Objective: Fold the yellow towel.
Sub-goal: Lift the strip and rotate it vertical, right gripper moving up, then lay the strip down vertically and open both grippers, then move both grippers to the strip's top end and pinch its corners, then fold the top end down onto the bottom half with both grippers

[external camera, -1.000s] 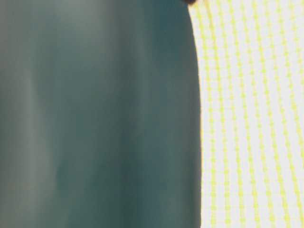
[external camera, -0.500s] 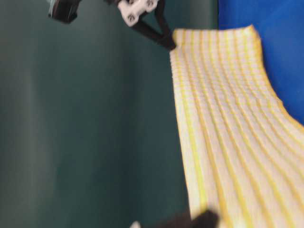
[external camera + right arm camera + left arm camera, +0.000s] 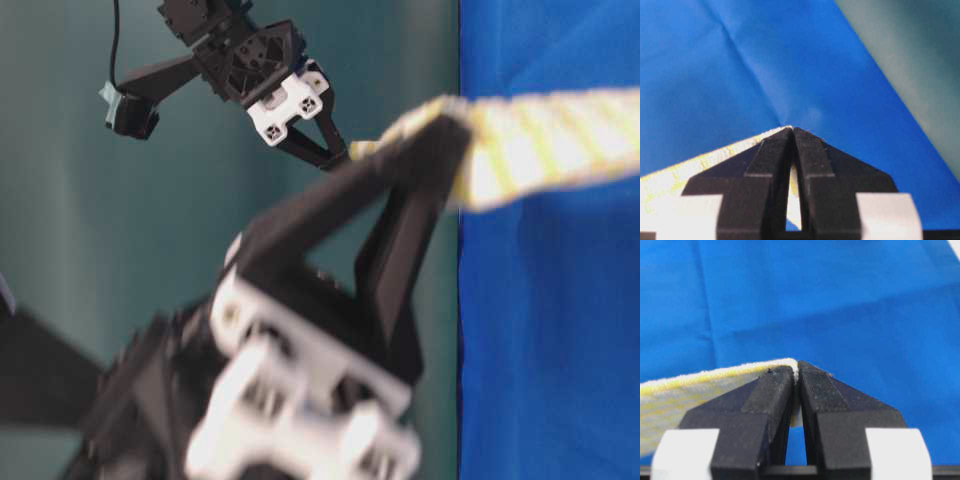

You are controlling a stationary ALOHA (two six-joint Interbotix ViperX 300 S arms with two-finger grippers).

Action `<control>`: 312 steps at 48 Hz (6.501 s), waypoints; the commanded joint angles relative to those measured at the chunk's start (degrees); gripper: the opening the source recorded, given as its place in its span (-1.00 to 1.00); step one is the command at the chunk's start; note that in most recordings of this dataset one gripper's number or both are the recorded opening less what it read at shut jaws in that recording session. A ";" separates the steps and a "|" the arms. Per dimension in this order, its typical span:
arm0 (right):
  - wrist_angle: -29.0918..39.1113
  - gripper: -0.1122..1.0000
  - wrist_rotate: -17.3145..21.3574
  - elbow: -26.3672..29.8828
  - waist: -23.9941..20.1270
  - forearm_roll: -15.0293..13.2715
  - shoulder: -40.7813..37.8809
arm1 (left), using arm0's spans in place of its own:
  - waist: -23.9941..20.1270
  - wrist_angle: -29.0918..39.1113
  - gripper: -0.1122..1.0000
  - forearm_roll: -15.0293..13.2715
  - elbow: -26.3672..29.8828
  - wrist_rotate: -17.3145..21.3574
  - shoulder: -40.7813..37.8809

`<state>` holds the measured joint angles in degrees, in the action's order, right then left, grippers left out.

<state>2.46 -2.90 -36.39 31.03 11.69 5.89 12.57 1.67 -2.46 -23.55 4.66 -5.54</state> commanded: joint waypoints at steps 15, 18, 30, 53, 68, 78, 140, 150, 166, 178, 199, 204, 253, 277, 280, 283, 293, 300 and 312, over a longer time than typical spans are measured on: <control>-0.35 -0.76 -0.09 -0.97 2.90 -0.26 2.99 | 1.41 0.70 -0.76 0.18 7.29 1.93 -2.72; -0.35 -0.76 0.00 -2.29 3.34 -0.26 4.31 | 1.23 0.35 -0.76 0.09 7.91 1.93 -3.34; -0.35 -0.76 0.00 -8.61 4.39 -0.26 11.07 | -0.09 -1.14 -0.76 0.18 12.57 2.37 -7.21; 1.14 -0.76 -0.18 -6.86 3.43 -0.26 6.06 | -0.44 -4.22 -0.76 0.00 10.46 -0.18 -10.20; -1.14 -0.76 -0.44 0.26 -0.35 -0.26 -3.60 | 0.53 -4.83 -0.76 0.00 3.43 -6.50 -7.03; -1.05 -0.76 -0.53 5.54 -2.37 -0.44 -8.96 | 1.76 -5.98 -0.76 0.00 -1.05 -10.28 -4.66; -0.26 0.43 -0.35 4.57 -6.06 -1.05 -3.34 | -2.20 6.86 0.04 0.35 -8.88 -11.43 11.16; -2.72 0.43 -0.35 -3.16 -8.70 -1.05 4.31 | -9.40 4.31 0.05 0.53 -12.74 -10.72 15.91; -5.19 0.43 0.35 -13.54 -12.48 -0.97 14.50 | -16.26 0.88 0.11 0.53 -17.23 -7.03 19.16; -6.06 0.43 0.26 -13.80 -11.78 -0.97 14.77 | -17.93 -1.14 0.11 0.53 -18.02 -6.86 18.72; -5.89 0.62 0.26 -6.68 -2.81 -0.97 0.18 | -29.97 -13.10 0.69 0.44 -17.49 -0.53 6.33; -5.89 0.62 0.26 -4.75 -1.93 -0.97 -4.83 | -32.96 -16.08 0.69 0.44 -16.79 -0.44 2.64; -6.06 -0.61 0.88 0.26 -1.05 2.29 -19.42 | -41.04 -16.96 -0.68 0.18 -9.76 0.00 -15.64; -5.98 -0.63 0.26 -0.44 -0.70 1.85 -13.36 | -40.17 -15.47 -0.68 0.18 -11.43 0.00 -8.44; -5.98 -0.63 0.26 -0.70 -0.70 1.85 -12.83 | -40.17 -15.47 -0.68 0.18 -11.43 0.00 -8.00; -5.98 -0.63 0.35 -0.88 -0.70 1.85 -12.66 | -40.17 -15.47 -0.68 0.18 -11.43 0.00 -7.91; -5.71 -0.63 0.70 -1.23 -1.14 1.85 -11.60 | -39.38 -14.15 -0.68 0.18 -11.78 0.00 -6.77; -5.01 -0.63 0.97 -2.37 -3.16 2.11 -8.61 | -37.18 -12.22 -0.68 0.18 -13.01 0.00 -3.52; -4.39 -0.63 1.05 -6.15 -9.93 3.78 -2.11 | -30.15 -10.11 -0.68 0.18 -17.14 -0.18 4.22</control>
<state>-1.93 -1.85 -42.19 22.94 14.68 0.70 -19.51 -8.61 -2.20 -40.25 4.57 -4.66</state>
